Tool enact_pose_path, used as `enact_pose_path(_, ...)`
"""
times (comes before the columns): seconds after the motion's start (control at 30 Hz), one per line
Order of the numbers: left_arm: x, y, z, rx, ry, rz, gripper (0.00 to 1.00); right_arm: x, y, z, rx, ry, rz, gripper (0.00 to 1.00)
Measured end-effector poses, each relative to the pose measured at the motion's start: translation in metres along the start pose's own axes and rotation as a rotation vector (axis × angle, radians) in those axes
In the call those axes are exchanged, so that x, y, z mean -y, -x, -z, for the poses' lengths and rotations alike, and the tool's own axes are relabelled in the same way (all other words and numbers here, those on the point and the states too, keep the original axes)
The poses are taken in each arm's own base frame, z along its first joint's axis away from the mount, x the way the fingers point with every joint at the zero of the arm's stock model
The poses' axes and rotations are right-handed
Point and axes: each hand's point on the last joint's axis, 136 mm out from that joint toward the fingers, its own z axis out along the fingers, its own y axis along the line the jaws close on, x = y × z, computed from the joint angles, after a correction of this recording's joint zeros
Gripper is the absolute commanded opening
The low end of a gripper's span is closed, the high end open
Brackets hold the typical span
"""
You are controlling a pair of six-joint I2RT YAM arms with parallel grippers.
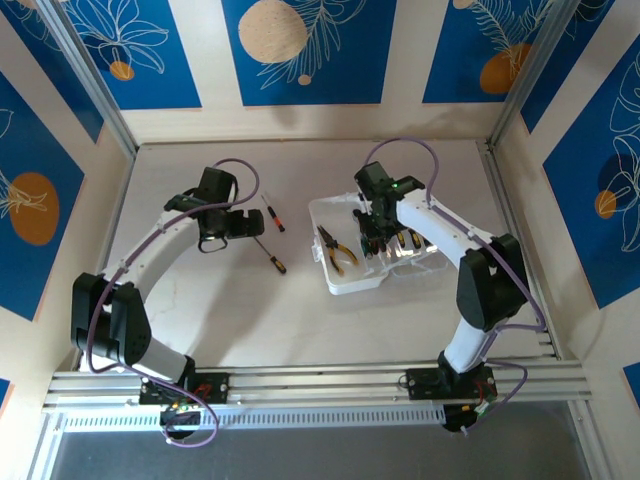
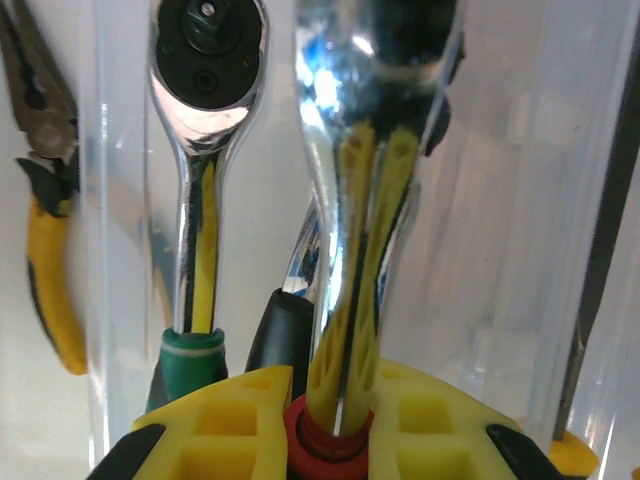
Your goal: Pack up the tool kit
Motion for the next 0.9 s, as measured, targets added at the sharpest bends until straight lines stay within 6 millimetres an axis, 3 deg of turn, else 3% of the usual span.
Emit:
enact_pose_path(0.5,0.002,-0.001,0.0,-0.005,-0.01,0.0,1.0,0.008,0.003,0.001,0.027,-0.153,0.011,0.04)
enact_pose_path(0.9,0.002,-0.001,0.0,-0.005,-0.01,0.0,1.0,0.015,0.003,0.003,0.03,-0.204,0.007,0.0)
